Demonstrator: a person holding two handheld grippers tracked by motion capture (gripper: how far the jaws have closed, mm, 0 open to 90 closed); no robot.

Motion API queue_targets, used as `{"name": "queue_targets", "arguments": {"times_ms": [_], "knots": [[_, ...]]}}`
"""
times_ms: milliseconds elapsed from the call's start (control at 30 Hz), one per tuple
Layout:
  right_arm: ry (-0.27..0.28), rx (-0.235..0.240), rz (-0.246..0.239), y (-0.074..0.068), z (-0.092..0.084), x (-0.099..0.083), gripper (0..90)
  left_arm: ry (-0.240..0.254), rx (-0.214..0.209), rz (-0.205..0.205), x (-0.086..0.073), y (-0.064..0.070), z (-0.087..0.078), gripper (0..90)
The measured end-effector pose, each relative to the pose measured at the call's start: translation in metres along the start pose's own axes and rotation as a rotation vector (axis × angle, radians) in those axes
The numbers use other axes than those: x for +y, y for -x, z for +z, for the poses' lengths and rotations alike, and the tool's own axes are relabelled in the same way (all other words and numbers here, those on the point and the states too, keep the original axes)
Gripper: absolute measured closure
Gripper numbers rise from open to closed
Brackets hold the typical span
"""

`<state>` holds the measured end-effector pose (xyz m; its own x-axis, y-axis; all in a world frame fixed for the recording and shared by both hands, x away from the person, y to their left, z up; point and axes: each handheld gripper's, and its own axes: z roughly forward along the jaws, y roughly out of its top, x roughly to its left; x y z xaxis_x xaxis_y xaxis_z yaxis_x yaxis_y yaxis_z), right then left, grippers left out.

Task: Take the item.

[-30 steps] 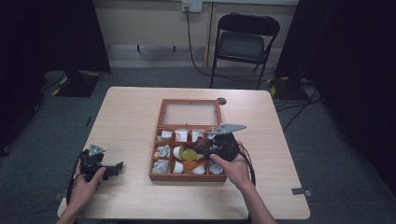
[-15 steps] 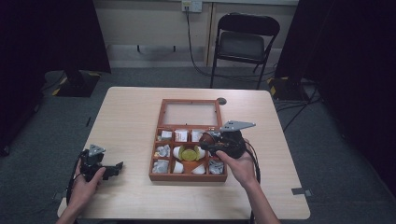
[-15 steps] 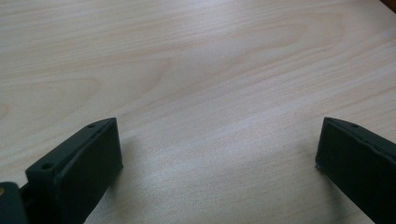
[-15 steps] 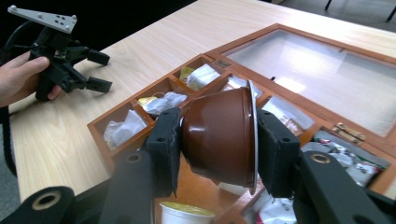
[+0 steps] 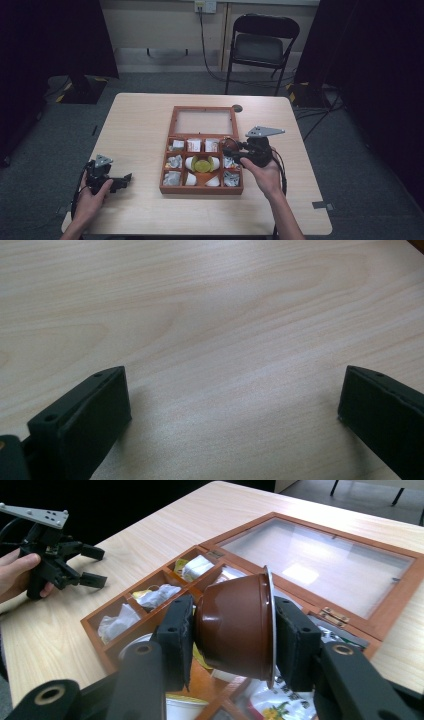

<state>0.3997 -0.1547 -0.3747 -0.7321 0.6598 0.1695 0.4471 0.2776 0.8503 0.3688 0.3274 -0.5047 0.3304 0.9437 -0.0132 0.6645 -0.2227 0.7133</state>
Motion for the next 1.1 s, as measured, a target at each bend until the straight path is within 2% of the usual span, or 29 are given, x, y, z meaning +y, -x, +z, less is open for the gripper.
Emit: {"name": "queue_targets", "arguments": {"times_ms": [633,933,1100], "knots": [[0.035,-0.072,0.031,0.026,-0.029,-0.005,55.4,0.0,0.0,0.001,0.0,0.0,0.0,0.0],[0.022,-0.111,0.054,0.038,-0.033,-0.013,55.4,-0.003,-0.001,0.002,0.0,0.0,0.0,0.0],[0.015,-0.141,0.071,0.049,-0.035,-0.02,55.4,-0.002,-0.001,0.001,0.0,0.0,0.0,0.0]]}}
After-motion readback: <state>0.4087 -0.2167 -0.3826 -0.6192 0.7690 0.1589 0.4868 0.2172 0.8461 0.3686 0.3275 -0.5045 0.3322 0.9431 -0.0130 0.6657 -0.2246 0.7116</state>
